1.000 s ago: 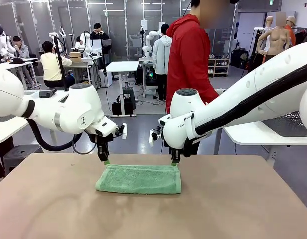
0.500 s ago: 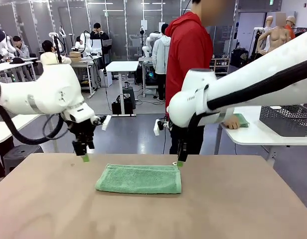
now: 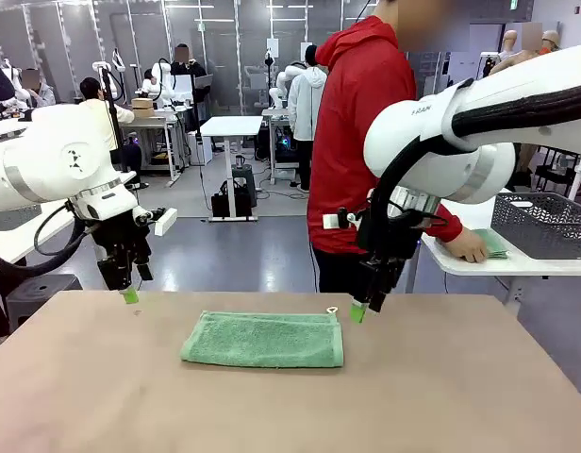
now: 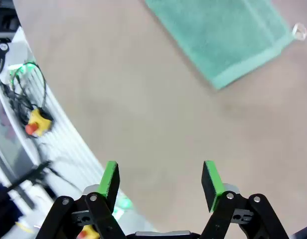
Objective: Fold the towels and place them in the basket.
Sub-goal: When a person lays out a Towel with hook on the table, fold it in half twice.
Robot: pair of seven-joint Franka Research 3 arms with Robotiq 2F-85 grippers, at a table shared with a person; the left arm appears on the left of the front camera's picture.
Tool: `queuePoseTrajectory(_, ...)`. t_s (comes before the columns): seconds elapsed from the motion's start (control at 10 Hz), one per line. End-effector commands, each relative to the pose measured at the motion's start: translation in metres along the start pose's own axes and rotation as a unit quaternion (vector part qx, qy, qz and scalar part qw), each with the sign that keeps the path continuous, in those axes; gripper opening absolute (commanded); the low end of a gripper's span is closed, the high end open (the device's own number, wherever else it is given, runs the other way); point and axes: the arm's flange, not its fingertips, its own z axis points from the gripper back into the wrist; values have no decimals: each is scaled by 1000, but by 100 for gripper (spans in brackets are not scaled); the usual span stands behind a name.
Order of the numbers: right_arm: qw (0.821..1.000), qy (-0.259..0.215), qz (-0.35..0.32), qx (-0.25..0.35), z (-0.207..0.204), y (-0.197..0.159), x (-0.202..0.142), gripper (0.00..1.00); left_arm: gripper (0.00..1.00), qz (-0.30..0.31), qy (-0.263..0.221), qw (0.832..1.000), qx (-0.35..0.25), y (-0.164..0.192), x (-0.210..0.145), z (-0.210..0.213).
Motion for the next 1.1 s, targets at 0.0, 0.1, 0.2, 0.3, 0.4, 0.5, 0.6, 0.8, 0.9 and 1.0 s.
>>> queuePoseTrajectory(0.0,974,-61,-206,76,-1,8,-6,82,89,-15,-24,1000,-7,-5,-1,-4)
queuePoseTrajectory(0.1,959,-79,-258,83,0,10,-12,82,89,-26,-48,998,-17,-3,-3,-6)
queuePoseTrajectory(0.2,955,-89,-270,84,-1,13,-15,82,89,-27,-105,994,-33,0,-8,-6)
queuePoseTrajectory(0.3,968,-94,-221,77,-2,16,-16,82,89,-20,-193,980,-49,4,-21,-5)
queuePoseTrajectory(0.4,976,-94,-185,67,-2,16,-17,82,89,-16,-239,970,-46,5,-29,-4)
queuePoseTrajectory(0.5,967,-55,-233,84,2,3,-12,82,89,-12,-296,954,-49,5,-43,-4)
queuePoseTrajectory(0.6,967,-55,-233,84,2,3,-12,82,89,-6,-334,941,-49,3,-53,-5)
queuePoseTrajectory(0.8,967,-55,-233,84,2,3,-12,82,89,14,-381,924,-35,1,-69,-7)
queuePoseTrajectory(0.9,967,-55,-233,84,2,3,-12,82,89,20,-400,916,-24,-2,-75,-8)
queuePoseTrajectory(1.0,967,-55,-233,84,2,3,-12,82,89,22,-404,914,-21,-2,-76,-10)
